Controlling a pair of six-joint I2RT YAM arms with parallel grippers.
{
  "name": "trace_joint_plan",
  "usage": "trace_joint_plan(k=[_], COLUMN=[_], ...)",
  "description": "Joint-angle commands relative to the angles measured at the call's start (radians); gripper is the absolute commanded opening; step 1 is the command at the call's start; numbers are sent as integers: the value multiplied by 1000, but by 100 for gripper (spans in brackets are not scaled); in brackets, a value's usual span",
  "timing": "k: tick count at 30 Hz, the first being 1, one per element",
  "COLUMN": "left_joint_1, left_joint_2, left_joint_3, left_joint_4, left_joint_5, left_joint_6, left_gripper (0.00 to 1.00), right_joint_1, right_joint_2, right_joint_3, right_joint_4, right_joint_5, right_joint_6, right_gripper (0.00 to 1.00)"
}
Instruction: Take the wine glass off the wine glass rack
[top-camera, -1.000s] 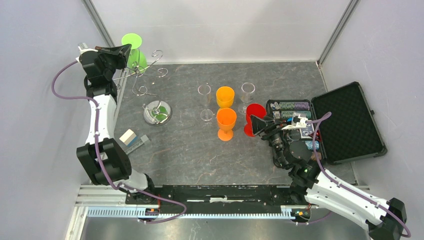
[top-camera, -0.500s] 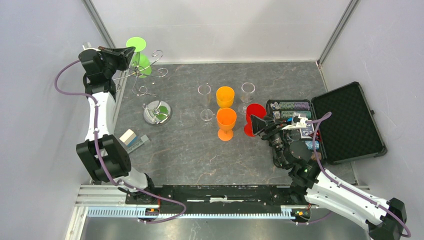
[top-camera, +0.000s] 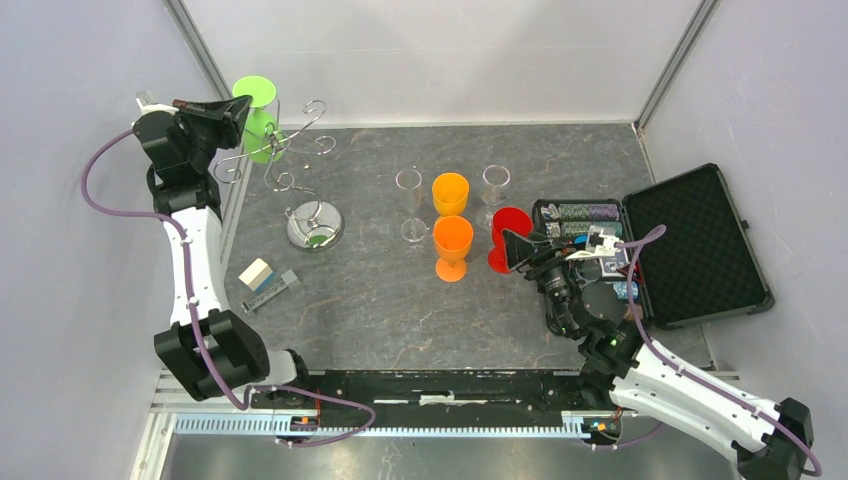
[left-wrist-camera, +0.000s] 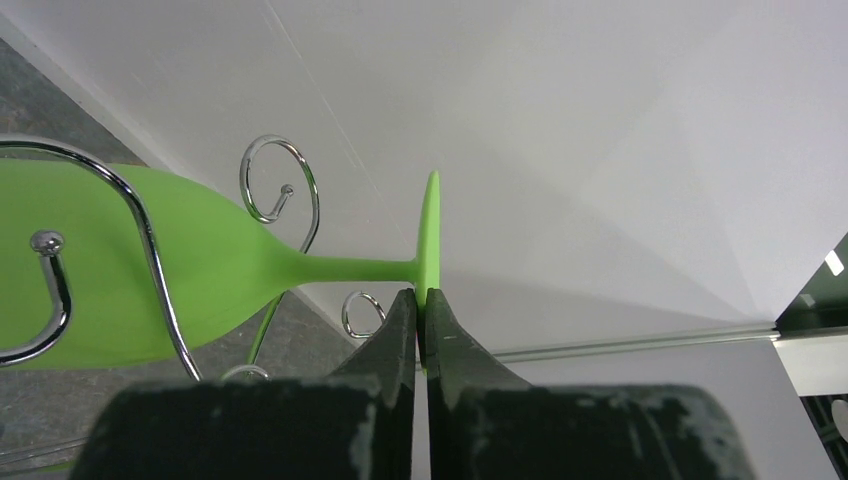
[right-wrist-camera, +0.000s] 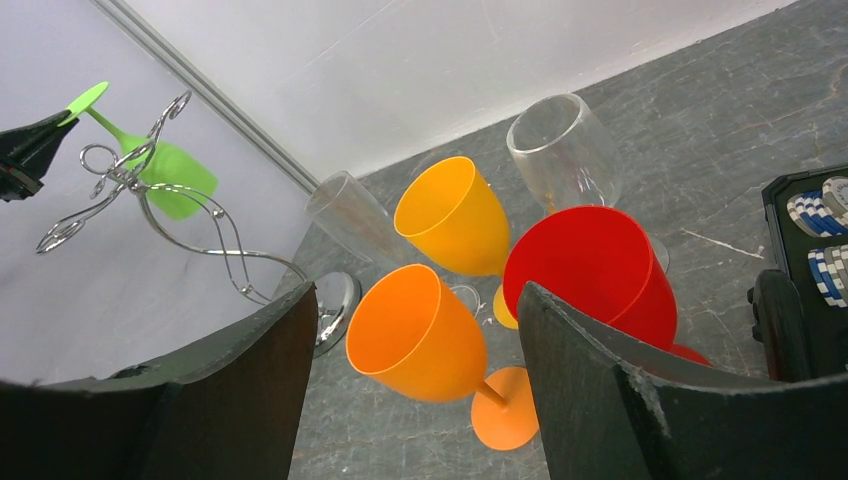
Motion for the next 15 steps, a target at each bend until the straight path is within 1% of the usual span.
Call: trace_joint_plan(k=[1, 5, 9, 15], left_joint_1=[16, 26, 48, 64], left_joint_2=[-17, -18, -5, 36], left_joint_3=[-1, -4, 0, -15], left_joint_4=[66, 132, 160, 278], left_joint_5=[-4, 2, -23, 7], left_joint_6=[5, 9, 64, 70], left_gripper=[2, 2, 2, 2], right_joint_1=[3, 4, 3, 4], right_joint_2=[-16, -19, -23, -20], right_joint_3=[-9, -8, -9, -9], right_joint_4=[-5, -9, -10, -12], right_joint_5=[21, 24, 28, 32], right_joint_6=[5, 5, 5, 4], right_gripper=[77, 78, 77, 78])
